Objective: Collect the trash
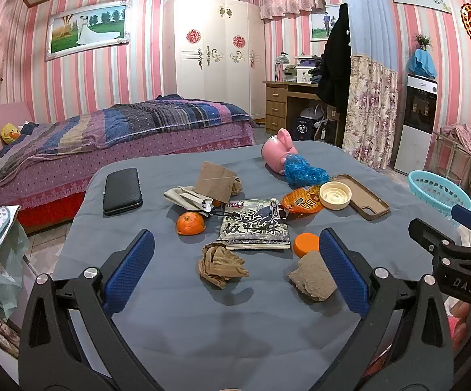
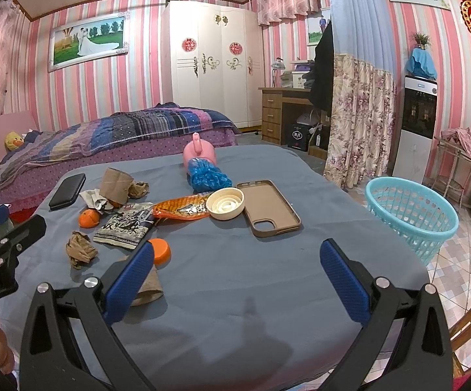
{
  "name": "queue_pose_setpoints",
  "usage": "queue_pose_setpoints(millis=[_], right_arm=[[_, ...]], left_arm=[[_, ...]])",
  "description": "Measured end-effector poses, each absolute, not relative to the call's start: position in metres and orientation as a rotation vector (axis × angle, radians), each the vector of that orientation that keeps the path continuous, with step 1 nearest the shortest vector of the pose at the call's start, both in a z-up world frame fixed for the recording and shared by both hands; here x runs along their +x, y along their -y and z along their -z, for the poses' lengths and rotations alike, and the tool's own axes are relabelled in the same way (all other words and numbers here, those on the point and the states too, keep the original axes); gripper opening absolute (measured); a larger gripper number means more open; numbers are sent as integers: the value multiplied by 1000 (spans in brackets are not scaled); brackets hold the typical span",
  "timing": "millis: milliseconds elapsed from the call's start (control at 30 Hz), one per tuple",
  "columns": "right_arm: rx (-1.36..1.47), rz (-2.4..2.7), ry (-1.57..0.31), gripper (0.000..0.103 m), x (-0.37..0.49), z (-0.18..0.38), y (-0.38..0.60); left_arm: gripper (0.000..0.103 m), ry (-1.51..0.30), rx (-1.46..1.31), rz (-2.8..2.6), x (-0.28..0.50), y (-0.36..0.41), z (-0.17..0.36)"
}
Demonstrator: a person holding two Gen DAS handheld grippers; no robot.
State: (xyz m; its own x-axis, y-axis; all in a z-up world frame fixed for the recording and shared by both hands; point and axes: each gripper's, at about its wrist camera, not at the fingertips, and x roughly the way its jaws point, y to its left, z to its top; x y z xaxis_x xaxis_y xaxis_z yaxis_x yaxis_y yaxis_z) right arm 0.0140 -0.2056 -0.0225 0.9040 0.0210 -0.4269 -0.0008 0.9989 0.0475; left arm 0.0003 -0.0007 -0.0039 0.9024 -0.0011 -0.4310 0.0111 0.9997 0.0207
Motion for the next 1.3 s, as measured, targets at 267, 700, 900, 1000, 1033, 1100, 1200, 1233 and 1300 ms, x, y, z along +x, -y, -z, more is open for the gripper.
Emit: queue_pose_setpoints(millis=[267, 700, 900, 1000, 1033, 1100, 1200, 1233, 1300], right_arm=[[38, -17, -446, 99, 17, 23, 199], [44, -14, -449, 99, 17, 24, 200], [49, -10, -449, 99, 18, 23, 205], [50, -7, -449, 99, 19, 23, 207], [49, -6, -448, 99, 19, 23, 206], [48, -4, -447, 99, 20, 23, 208], [46, 0, -450, 99, 22, 23, 211], [46, 2, -452, 99, 23, 23, 212], [47, 5, -456, 99, 24, 23, 214]], left_arm=[[98, -449, 20, 5, 1, -2, 4], [98, -451, 14, 11, 3, -3, 5], [98, -450, 15, 10, 3, -2, 4], [98, -450, 19, 7, 3, -2, 4], [98, -450, 19, 7, 3, -2, 4], [98, -452, 16, 7, 3, -2, 4], [98, -453, 17, 4, 5, -2, 3], [98, -453, 17, 3, 6, -2, 3], [98, -453, 15, 1, 8, -3, 4]])
